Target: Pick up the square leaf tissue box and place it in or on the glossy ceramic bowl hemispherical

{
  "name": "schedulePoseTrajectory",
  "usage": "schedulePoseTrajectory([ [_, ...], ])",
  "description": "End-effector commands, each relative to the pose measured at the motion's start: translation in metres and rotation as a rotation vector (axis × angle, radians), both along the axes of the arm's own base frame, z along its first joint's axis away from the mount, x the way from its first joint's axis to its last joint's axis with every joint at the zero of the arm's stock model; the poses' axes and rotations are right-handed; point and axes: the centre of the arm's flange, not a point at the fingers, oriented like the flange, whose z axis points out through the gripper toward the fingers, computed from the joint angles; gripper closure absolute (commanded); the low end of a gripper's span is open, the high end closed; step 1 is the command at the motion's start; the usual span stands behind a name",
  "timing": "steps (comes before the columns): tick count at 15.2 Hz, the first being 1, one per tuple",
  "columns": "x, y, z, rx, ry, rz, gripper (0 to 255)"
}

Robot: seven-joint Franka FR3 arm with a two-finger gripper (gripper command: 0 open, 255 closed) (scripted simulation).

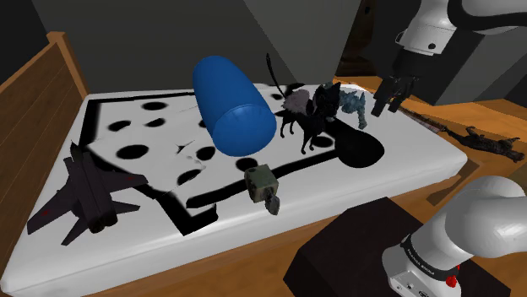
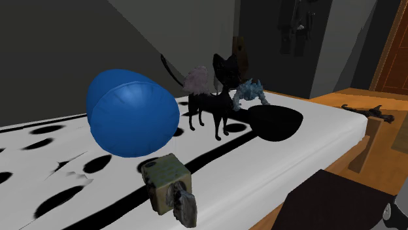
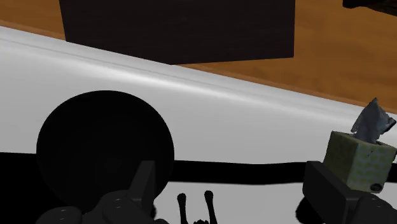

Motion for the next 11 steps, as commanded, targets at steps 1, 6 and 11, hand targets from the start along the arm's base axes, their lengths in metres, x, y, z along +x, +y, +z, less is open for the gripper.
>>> schedulePoseTrajectory([
  [1, 0.000, 0.000, 0.000, 0.000, 0.000, 0.000, 0],
  [6, 0.007, 0.053, -0.037, 0.008, 0.005, -0.023, 0],
  [11, 0.015, 0.107, -0.073, 0.016, 0.010, -0.047, 0],
])
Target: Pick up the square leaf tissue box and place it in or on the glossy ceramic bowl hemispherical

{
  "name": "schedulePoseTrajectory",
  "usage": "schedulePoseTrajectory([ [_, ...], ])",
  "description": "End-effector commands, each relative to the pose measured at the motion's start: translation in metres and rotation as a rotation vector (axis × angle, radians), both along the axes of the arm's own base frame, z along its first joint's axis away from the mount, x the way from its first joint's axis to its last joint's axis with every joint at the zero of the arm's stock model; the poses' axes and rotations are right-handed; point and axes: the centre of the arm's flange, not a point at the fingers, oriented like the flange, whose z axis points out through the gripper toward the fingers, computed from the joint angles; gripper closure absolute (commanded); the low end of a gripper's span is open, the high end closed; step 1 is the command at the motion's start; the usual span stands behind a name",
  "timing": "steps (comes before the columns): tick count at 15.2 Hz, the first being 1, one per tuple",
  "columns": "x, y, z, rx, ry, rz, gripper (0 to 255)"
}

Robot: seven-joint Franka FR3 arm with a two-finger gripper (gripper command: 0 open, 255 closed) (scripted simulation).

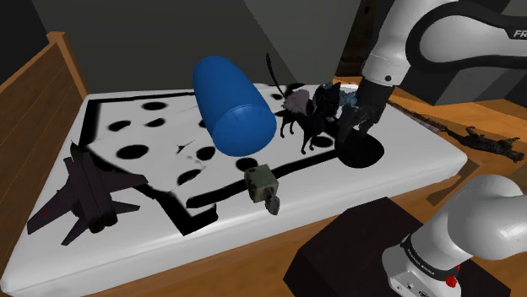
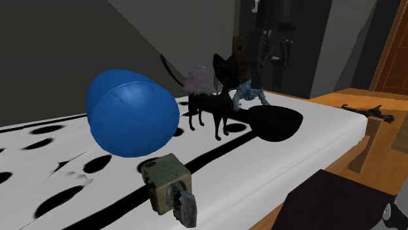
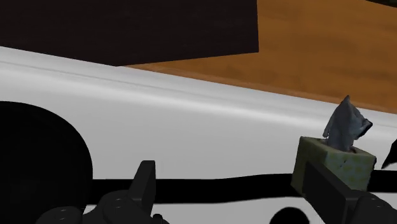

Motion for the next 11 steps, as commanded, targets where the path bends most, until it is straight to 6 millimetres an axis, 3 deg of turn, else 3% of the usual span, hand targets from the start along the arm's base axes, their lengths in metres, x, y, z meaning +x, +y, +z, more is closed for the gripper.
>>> schedulePoseTrajectory([
  [1, 0.002, 0.022, -0.015, 0.004, 0.001, -0.012, 0],
  [11, 0.022, 0.129, -0.086, 0.020, 0.011, -0.059, 0],
])
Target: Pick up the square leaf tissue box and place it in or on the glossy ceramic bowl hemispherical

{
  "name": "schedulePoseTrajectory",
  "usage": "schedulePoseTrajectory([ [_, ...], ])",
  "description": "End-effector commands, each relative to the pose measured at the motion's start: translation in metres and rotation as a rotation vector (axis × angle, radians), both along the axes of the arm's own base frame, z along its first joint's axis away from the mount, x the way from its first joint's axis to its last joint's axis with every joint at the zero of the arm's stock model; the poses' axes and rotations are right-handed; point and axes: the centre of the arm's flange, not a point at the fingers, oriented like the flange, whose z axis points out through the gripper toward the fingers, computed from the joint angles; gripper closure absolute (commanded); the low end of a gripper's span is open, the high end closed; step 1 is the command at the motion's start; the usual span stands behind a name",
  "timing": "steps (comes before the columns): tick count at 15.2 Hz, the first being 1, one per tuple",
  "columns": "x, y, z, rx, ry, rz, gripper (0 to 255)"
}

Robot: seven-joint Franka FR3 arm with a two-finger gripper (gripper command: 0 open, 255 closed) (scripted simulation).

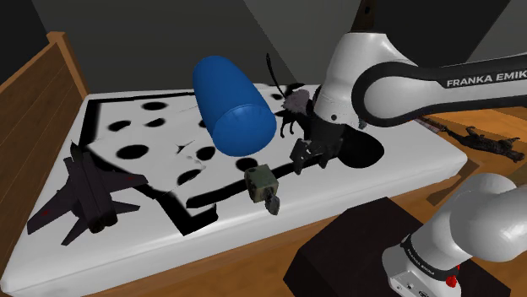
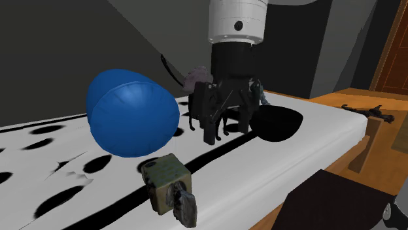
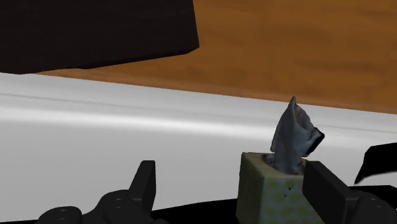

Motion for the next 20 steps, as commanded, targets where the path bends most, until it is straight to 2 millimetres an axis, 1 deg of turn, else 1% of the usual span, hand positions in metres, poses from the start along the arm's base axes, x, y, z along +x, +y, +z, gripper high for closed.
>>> schedulePoseTrajectory([
  [1, 0.004, 0.023, -0.013, 0.005, 0.001, -0.011, 0],
  [7, 0.018, 0.088, -0.055, 0.014, 0.008, -0.039, 0],
  [8, 0.020, 0.094, -0.059, 0.015, 0.008, -0.042, 0],
  [15, 0.018, 0.099, -0.096, 0.015, 0.008, -0.042, 0],
  [16, 0.018, 0.099, -0.099, 0.015, 0.008, -0.042, 0],
  [20, 0.018, 0.099, -0.099, 0.015, 0.008, -0.042, 0],
])
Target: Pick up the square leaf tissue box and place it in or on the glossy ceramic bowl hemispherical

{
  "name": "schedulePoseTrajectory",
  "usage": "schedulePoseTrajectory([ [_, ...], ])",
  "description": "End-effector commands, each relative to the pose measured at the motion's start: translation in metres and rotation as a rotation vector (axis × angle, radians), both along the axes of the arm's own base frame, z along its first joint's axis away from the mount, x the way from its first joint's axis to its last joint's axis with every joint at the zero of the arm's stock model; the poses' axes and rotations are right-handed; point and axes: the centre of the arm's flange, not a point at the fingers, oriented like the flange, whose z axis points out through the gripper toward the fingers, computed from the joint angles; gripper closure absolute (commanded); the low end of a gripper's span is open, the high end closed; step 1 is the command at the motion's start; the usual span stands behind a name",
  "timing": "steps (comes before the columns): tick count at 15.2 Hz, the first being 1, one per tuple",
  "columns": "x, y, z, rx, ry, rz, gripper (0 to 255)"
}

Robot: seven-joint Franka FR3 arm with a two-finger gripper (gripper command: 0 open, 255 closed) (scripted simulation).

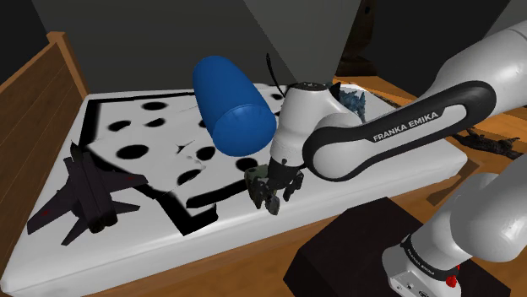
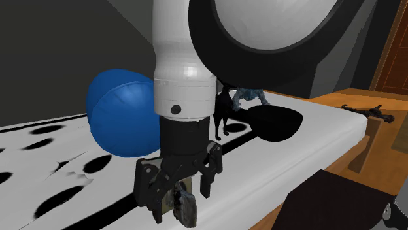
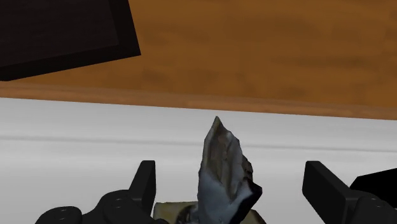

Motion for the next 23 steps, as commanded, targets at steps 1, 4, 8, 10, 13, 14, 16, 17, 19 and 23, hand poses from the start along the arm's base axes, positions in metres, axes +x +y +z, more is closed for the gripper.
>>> schedulePoseTrajectory([
  [1, 0.000, 0.000, 0.000, 0.000, 0.000, 0.000, 0],
  [4, 0.000, 0.000, 0.000, 0.000, 0.000, 0.000, 255],
  [8, 0.000, 0.000, 0.000, 0.000, 0.000, 0.000, 255],
  [10, 0.000, 0.000, 0.000, 0.000, 0.000, 0.000, 255],
  [13, 0.000, 0.000, 0.000, 0.000, 0.000, 0.000, 255],
  [14, 0.000, 0.000, 0.005, 0.000, 0.000, 0.000, 255],
  [16, 0.000, 0.000, 0.016, 0.000, 0.000, 0.000, 255],
  [17, 0.000, 0.000, 0.021, 0.000, 0.000, 0.000, 255],
  [19, 0.000, 0.000, 0.031, 0.000, 0.000, 0.000, 255],
  [23, 0.000, 0.000, 0.053, 0.000, 0.000, 0.000, 255],
])
